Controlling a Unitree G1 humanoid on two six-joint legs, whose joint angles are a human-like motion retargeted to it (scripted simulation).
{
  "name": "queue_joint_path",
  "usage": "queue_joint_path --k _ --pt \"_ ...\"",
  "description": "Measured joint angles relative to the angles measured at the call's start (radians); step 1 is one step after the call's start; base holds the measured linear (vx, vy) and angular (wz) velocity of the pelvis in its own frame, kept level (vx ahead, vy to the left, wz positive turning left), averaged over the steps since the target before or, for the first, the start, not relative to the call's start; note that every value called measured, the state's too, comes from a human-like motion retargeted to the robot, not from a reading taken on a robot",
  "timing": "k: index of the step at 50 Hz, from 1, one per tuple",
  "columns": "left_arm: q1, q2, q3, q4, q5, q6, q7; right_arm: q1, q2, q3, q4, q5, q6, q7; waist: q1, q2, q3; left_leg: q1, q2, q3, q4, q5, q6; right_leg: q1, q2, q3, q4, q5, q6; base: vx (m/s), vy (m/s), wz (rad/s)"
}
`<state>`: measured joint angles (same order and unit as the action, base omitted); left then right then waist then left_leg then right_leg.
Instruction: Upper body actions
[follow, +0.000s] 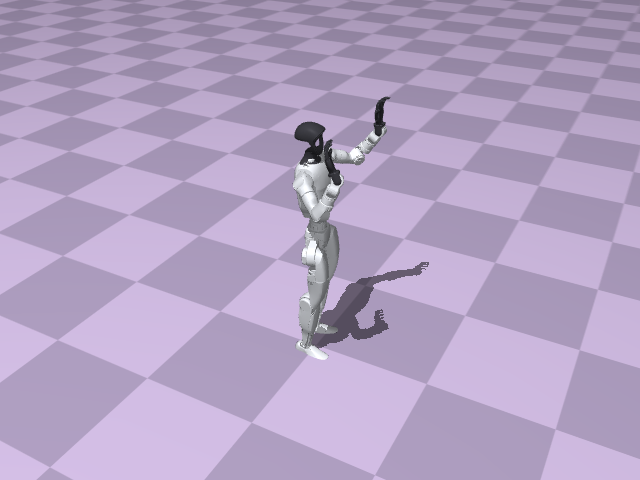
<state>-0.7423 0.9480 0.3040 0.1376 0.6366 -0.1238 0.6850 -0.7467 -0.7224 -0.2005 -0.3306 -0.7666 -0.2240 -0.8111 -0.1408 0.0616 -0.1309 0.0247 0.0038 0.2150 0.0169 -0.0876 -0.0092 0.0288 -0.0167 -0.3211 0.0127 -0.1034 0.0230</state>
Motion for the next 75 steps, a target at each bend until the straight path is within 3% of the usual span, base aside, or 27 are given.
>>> queue_joint_path --k 7,13,21,28,34,42,56,65,75 --pt "0.039 -0.103 0.128 0.086 -0.402 0.035 0.003 0.035 0.138 -0.1 0.128 0.163 0.095 0.063 -0.01 -0.002 -0.005 -0.001 -0.001 0.0 0.0 0.0 0.0 -0.002 -0.001 -0.001 0.0 0.0 0.0 0.0 0.0 0.0" --pt "0.086 -0.137 0.248 0.12 -0.574 -0.081 0.087 0.053 0.2 -0.156 0.17 0.253 0.109 0.06 -0.016 0.001 -0.001 0.0 0.0 0.002 -0.001 -0.001 0.001 -0.002 0.001 0.002 0.0 0.0 0.0 0.0 0.0 0.0" --pt "0.137 -0.101 0.277 0.042 -0.455 -0.141 0.142 0.047 0.156 -0.115 0.137 0.217 0.022 0.049 -0.016 -0.001 0.002 0.0 -0.003 0.0 -0.001 0.0 0.0 0.0 -0.001 -0.001 -0.001 0.0 0.0 0.0 0.0 0.0" --pt "0.11 -0.021 0.169 -0.054 -0.241 -0.18 0.055 0.012 0.065 0.003 0.071 0.096 -0.106 0.008 -0.011 0.0 -0.003 -0.001 -0.003 -0.004 0.001 0.0 0.001 0.003 -0.001 -0.005 -0.001 -0.001 0.0 0.0 0.0 0.0" --pt "0.053 0.031 0.024 -0.118 -0.118 -0.283 -0.068 -0.022 0.001 0.1 0.014 -0.005 -0.148 -0.004 -0.007 0.002 -0.007 -0.001 -0.002 -0.008 0.002 0.0 0.001 0.005 -0.001 -0.007 -0.001 -0.002 0.0 0.0 0.0 0.0" --pt "0.014 0.036 -0.036 -0.126 0.034 -0.245 -0.069 -0.024 0.006 0.121 0.026 -0.016 -0.169 0.001 0.002 0.001 -0.003 -0.001 -0.002 -0.006 0.003 0.001 0.001 0.006 0.0 -0.006 0.0 -0.001 0.0 0.0 0.0 0.0" --pt "0.101 -0.079 0.177 0.046 -0.222 -0.029 0.018 0.03 0.195 -0.068 0.188 0.23 -0.028 0.038 -0.004 0.003 0.001 -0.003 -0.002 -0.008 0.002 0.005 0.0 0.004 -0.002 -0.008 0.0 0.001 -0.002 0.0 0.0 0.0" --pt "0.131 -0.119 0.288 0.053 -0.38 -0.079 0.06 0.035 0.251 -0.129 0.214 0.341 -0.007 0.047 -0.009 0.001 0.001 -0.002 -0.001 -0.007 0.002 0.004 -0.001 0.004 -0.002 -0.006 -0.001 0.0 -0.002 0.0 0.0 0.0" --pt "0.105 -0.081 0.217 -0.036 -0.263 -0.183 -0.016 0.014 0.177 -0.022 0.147 0.22 -0.086 0.049 -0.007 0.001 -0.008 -0.001 0.0 -0.005 0.003 0.001 -0.001 0.005 0.0 -0.004 -0.001 -0.001 -0.001 0.0 0.0 0.0"
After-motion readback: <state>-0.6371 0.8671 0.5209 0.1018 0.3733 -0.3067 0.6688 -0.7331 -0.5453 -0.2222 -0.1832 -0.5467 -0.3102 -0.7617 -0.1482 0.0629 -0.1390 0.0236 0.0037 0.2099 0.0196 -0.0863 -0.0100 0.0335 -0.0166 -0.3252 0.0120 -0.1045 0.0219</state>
